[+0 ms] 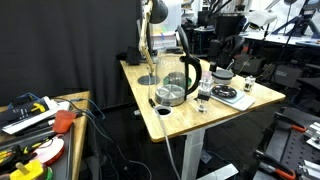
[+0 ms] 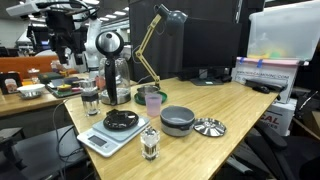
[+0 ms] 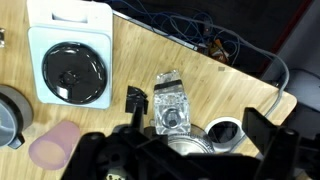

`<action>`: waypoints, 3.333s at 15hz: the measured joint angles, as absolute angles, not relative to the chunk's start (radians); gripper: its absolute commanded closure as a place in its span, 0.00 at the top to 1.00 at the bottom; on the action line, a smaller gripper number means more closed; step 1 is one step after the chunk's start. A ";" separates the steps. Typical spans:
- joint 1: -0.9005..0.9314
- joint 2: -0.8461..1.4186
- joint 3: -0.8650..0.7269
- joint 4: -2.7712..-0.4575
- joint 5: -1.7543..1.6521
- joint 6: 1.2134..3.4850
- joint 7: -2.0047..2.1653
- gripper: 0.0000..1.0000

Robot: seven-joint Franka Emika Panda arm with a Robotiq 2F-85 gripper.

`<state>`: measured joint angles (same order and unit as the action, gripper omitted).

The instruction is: Move the object slightly to the left of the table

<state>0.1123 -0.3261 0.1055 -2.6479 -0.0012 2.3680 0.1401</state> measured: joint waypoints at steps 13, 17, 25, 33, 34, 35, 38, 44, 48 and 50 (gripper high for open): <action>0.114 -0.101 0.098 -2.570 0.053 2.434 0.004 1.00; 0.097 -0.055 0.076 -2.525 0.010 2.436 0.004 1.00; 0.089 0.021 0.068 -2.485 -0.022 2.436 -0.009 1.00; 0.088 0.048 0.067 -2.460 0.039 2.435 -0.054 0.45; 0.088 0.049 0.067 -2.460 0.051 2.435 -0.063 0.37; 0.087 0.050 0.066 -2.460 0.057 2.435 -0.067 0.31; 0.084 0.054 0.060 -2.459 0.065 2.434 -0.071 0.26; 0.078 0.046 0.041 -2.461 0.018 2.433 -0.029 0.26; 0.081 -0.047 0.043 -2.498 -0.048 2.374 0.065 0.26; 0.091 -0.116 0.061 -2.524 -0.039 2.326 0.098 0.26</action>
